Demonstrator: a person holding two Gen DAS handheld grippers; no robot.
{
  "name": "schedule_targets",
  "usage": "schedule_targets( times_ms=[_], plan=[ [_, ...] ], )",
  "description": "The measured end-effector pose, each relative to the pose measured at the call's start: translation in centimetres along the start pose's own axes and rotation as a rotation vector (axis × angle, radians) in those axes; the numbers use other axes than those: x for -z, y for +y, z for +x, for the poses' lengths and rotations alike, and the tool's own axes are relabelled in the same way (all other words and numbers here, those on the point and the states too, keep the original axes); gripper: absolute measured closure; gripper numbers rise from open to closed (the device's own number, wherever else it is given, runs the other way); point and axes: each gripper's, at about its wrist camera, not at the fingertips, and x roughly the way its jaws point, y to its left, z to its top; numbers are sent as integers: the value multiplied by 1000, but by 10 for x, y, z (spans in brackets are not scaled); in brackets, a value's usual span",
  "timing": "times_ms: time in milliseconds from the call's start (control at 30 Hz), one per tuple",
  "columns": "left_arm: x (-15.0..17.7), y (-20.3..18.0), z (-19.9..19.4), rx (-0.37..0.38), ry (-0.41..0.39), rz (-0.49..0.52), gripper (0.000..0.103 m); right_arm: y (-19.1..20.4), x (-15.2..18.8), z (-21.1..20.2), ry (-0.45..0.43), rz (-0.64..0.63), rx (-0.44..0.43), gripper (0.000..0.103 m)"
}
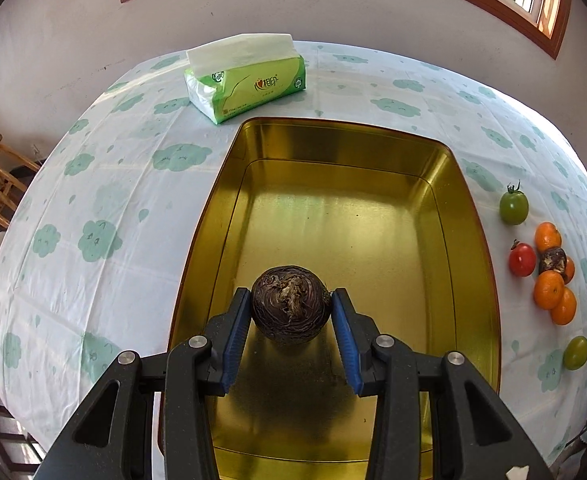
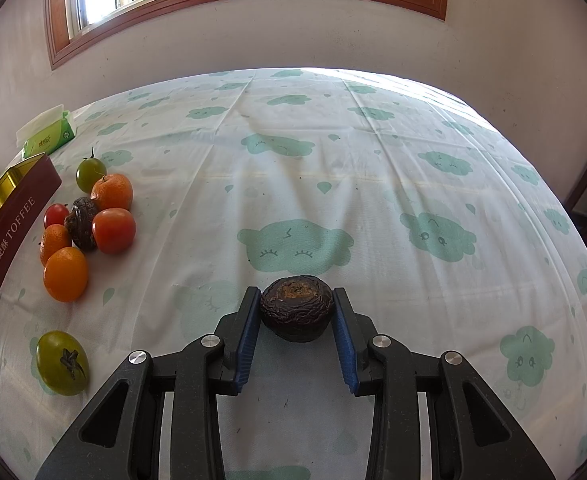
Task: Organize fruits
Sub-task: 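Carry the left-held brown fruit into the gold tin and open the left gripper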
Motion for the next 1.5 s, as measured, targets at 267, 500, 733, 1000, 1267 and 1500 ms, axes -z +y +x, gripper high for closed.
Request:
schedule_targets(
  times_ms=[267,500,733,1000,1267,1500],
  plan=[
    [9,1,6,0,22,0,66,0,-1,0,3,-10,1,67],
    [12,3,10,-3,36,0,65,1,-3,1,19,-17,5,66],
    [14,4,15,-10,37,8,65,2,-5,2,37,-12,13,66],
    [13,1,15,-20,48,17,61,2,-5,2,45,-10,15,66],
    [11,1,8,-10,39,3,53,2,-5,2,48,-11,20,66],
    [14,0,-7,42,10,-24,35,3,-6,2,62,-10,31,67]
  ],
)
